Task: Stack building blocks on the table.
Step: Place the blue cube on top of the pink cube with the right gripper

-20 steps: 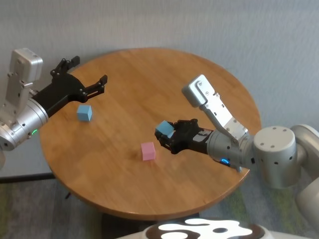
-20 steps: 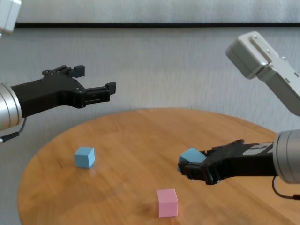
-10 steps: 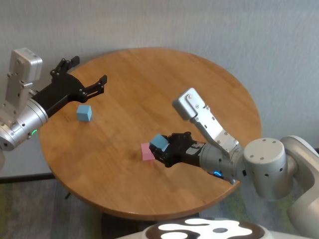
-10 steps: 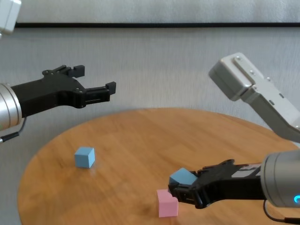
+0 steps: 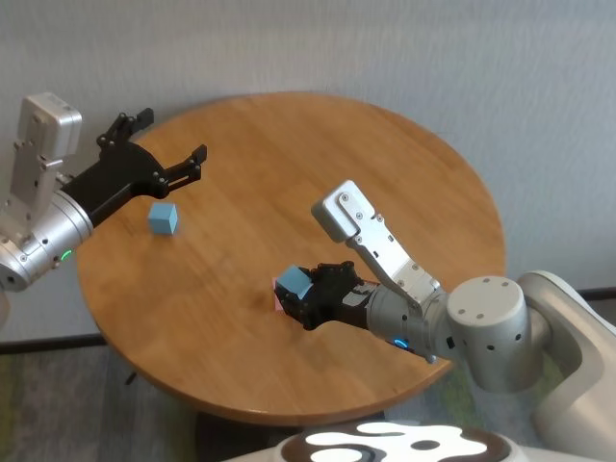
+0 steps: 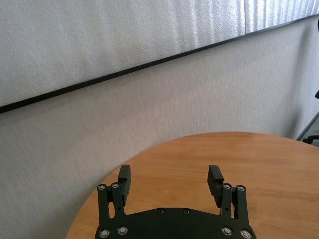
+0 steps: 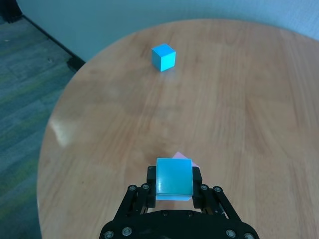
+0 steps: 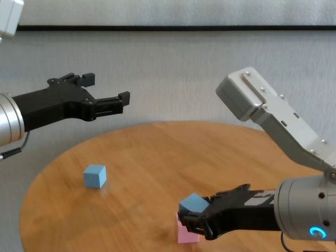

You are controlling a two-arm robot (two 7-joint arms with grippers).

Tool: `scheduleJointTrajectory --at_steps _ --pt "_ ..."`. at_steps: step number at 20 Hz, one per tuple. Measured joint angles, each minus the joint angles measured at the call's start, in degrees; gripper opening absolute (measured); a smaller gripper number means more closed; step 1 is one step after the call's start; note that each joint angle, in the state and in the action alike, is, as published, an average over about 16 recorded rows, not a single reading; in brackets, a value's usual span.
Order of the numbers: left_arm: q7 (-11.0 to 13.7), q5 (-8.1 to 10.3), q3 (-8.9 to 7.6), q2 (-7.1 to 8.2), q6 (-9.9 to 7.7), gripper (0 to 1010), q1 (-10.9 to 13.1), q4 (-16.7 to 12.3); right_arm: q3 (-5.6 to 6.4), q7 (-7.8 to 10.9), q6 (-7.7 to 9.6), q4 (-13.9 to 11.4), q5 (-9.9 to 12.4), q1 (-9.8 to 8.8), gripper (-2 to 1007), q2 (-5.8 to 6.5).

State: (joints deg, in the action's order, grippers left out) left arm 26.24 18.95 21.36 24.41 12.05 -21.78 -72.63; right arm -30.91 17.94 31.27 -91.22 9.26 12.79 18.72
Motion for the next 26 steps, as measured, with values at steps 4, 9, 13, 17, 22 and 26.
scheduleJointTrajectory --at_steps 4,9,13,17,22,26 --pt "0.0 0.0 0.0 0.0 0.0 1000 0.0 0.0 0.2 -0.46 0.79 0.8 -0.6 0.26 361 -1.18" --pt "0.0 0.0 0.0 0.0 0.0 1000 0.0 0.0 0.66 -0.93 1.96 1.8 -1.2 0.67 361 -2.55" --pt "0.0 0.0 0.0 0.0 0.0 1000 0.0 0.0 1.0 -1.07 2.71 2.4 -1.7 0.95 361 -3.42" --pt "0.0 0.0 0.0 0.0 0.0 1000 0.0 0.0 1.23 -1.09 3.29 2.6 -2.3 1.04 361 -4.11" --pt "0.0 0.0 0.0 0.0 0.0 1000 0.0 0.0 1.39 -1.28 3.66 2.8 -3.1 0.97 361 -4.77" --pt "0.0 0.0 0.0 0.0 0.0 1000 0.0 0.0 1.48 -1.68 3.86 3.1 -4.0 0.93 361 -5.32"
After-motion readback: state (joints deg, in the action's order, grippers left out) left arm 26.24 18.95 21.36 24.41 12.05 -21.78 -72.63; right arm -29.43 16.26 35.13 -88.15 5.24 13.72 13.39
